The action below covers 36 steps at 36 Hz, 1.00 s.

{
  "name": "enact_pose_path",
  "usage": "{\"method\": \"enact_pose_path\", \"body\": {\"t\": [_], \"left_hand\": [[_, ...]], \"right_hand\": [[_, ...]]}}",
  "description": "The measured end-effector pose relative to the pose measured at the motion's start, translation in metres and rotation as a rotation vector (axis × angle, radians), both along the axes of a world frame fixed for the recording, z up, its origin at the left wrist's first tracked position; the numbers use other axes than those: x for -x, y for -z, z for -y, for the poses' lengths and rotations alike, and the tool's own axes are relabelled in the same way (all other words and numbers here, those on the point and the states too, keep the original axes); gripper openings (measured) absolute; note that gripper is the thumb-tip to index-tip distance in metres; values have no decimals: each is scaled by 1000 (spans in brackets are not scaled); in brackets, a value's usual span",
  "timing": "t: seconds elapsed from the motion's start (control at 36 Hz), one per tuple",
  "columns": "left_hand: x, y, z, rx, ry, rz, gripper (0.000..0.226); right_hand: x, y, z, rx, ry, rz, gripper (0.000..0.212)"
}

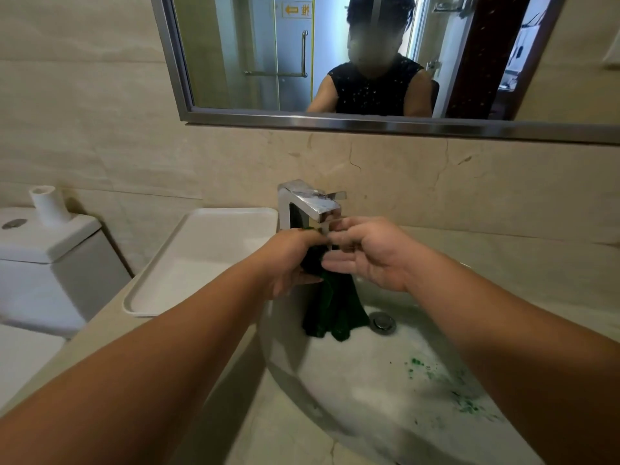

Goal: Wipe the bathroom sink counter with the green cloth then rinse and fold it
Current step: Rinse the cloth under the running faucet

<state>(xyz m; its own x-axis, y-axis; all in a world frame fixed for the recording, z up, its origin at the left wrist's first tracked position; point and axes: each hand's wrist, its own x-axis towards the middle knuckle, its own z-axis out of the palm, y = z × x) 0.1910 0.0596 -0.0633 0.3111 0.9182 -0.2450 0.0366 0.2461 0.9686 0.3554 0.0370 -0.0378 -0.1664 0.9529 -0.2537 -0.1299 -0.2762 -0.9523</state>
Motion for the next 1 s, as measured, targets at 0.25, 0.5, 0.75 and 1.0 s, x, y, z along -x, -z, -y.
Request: {"method": "enact_pose_path", "body": {"t": [0.25,0.5,0.75,1.0], "left_hand": [[0,6,-11,-99,-77,43,25],[-12,7,-9,157,-194,360,34],[-16,9,-15,57,-206,304,32],[-16,10,-24,154,-397,523,26]], "right_hand": [[-33,14,-20,-249,37,640,36],[-24,52,-13,-104,-195,594,30],[-26,54,-17,-128,-212,814,38],[-39,82,-2,56,-245,778,42]]}}
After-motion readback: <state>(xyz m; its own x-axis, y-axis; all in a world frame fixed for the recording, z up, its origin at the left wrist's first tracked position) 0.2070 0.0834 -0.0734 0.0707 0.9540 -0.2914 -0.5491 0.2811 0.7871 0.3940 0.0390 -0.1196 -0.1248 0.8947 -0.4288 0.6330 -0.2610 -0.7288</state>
